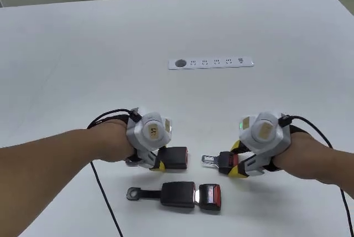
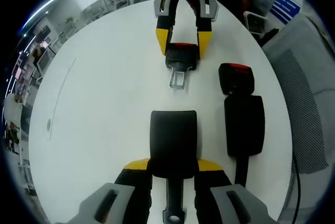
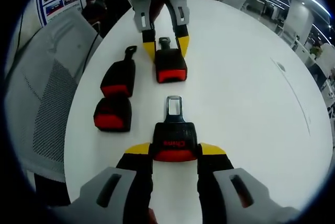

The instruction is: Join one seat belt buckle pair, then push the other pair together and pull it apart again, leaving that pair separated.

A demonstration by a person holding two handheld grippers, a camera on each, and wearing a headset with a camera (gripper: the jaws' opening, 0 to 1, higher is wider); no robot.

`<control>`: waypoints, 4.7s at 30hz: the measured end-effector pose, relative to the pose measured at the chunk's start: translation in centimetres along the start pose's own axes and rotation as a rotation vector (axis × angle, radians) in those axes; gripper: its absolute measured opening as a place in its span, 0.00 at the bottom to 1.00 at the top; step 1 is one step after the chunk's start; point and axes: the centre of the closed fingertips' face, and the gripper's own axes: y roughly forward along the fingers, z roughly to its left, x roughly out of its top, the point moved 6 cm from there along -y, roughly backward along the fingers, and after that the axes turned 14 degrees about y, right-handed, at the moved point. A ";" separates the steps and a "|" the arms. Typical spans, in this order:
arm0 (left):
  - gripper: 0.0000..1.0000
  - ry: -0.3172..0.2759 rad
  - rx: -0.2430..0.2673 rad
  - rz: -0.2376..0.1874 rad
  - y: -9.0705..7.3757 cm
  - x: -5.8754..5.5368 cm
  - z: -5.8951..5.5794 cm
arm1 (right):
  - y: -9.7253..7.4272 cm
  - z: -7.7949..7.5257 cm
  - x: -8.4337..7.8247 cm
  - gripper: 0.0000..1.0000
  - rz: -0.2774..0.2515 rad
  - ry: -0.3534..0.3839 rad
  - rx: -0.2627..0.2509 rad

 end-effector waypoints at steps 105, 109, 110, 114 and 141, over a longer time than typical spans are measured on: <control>0.30 0.013 -0.032 -0.049 0.3 -0.2 0.4 | 3.8 1.0 4.8 0.31 -0.062 -0.034 0.004; 0.30 0.012 -0.032 -0.050 0.2 -0.1 0.3 | 3.8 1.1 4.8 0.31 -0.055 -0.030 -0.003; 0.30 0.013 -0.032 -0.051 0.2 -0.1 0.3 | 3.9 1.2 4.8 0.31 -0.054 -0.031 -0.003; 0.30 0.019 -0.031 -0.049 0.1 0.1 0.2 | 3.6 1.3 4.5 0.31 -0.049 -0.018 -0.005; 0.32 0.047 -0.038 -0.059 0.3 -0.2 0.5 | -0.6 -1.0 -1.6 0.33 -0.088 0.013 -0.024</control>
